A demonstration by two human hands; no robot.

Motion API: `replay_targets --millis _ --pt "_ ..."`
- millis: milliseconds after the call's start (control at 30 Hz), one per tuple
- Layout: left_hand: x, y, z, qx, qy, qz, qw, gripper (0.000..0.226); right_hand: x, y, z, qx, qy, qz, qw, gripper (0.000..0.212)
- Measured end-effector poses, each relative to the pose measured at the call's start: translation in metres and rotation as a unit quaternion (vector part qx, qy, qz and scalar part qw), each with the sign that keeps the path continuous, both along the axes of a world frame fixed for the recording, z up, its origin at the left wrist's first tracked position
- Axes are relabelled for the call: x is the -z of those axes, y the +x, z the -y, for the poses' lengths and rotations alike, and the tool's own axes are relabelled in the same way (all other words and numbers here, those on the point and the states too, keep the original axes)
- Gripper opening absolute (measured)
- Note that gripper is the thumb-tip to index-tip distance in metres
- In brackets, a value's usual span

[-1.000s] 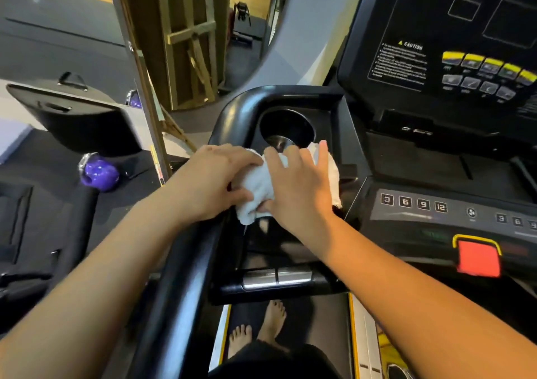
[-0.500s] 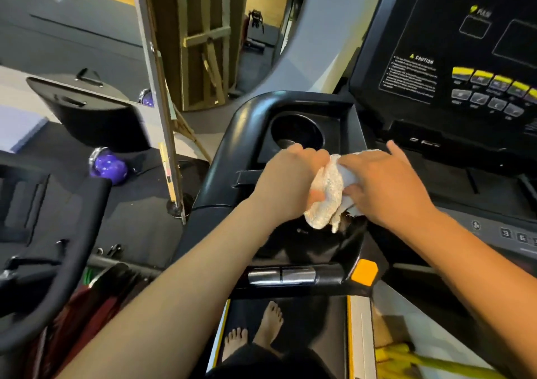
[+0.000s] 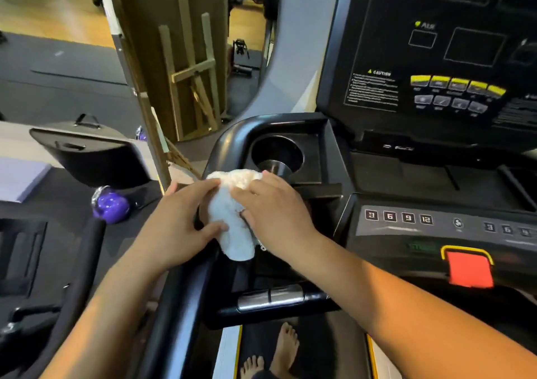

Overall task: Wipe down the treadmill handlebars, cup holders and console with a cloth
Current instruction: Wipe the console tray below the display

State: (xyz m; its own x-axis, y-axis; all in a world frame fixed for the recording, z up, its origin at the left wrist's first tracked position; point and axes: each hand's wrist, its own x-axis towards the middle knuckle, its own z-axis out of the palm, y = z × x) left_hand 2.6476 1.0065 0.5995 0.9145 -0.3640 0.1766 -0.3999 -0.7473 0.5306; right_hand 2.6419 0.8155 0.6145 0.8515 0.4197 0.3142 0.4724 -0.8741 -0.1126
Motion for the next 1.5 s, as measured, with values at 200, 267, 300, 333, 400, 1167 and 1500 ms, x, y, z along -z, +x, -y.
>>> replay_targets --millis 200,267,300,333,400,1167,1500 --pt "0.016 -0.008 0.036 0.027 0.022 0.022 0.999 0.071 -0.001 -0.002 0.042 0.014 -0.018 -0.036 0.999 0.036" --pt "0.02 -0.012 0.052 0.013 0.002 0.016 1.0 0.077 -0.006 -0.003 0.051 0.027 -0.034 -0.035 0.998 0.034" --pt "0.023 -0.016 0.058 0.005 0.002 0.016 1.0 0.082 -0.01 -0.004 0.051 0.03 -0.034 -0.042 0.998 0.035" --pt "0.026 -0.02 0.063 -0.004 0.01 0.017 1.0 0.087 -0.013 -0.003 0.049 0.028 -0.033 -0.054 0.998 0.035" --pt "0.031 -0.028 0.067 -0.031 0.012 0.007 0.999 0.094 -0.015 0.003 0.044 0.028 -0.024 -0.076 0.996 0.038" --pt "0.019 0.076 0.057 -0.177 -0.17 -0.108 0.963 0.067 0.003 0.12 -0.004 0.026 0.048 -0.152 0.987 0.037" --pt "0.039 0.125 0.059 -0.217 -0.076 -0.114 0.967 0.058 -0.012 0.156 -0.007 0.047 0.02 -0.19 0.98 0.036"
